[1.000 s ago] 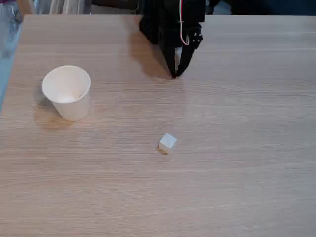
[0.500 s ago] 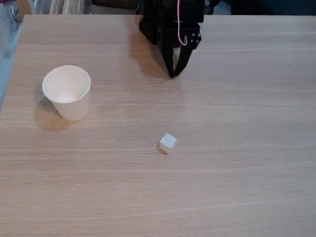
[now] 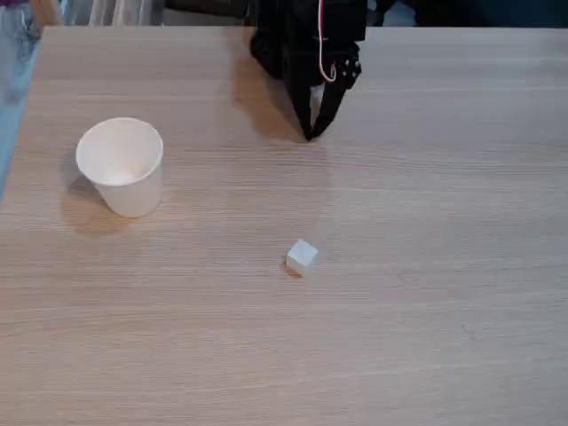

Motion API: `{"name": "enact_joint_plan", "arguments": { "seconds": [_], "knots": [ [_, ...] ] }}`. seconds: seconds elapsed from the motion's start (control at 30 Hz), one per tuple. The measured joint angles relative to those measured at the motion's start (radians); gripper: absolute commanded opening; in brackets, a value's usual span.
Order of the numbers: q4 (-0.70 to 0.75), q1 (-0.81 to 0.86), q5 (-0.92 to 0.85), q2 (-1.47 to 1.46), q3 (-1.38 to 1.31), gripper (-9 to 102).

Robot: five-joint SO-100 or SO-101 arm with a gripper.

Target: Grasp a block and put it in the bin.

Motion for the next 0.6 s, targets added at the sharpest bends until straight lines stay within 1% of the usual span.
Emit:
{"name": "enact_joint_plan", "arguments": {
  "seconds": [0.43, 0.6],
  "knots": [
    [0.006, 0.0, -0.002, 0.0, 0.0, 0],
    [0.018, 0.002, -0.028, 0.0, -0.015, 0]
  ]
}}
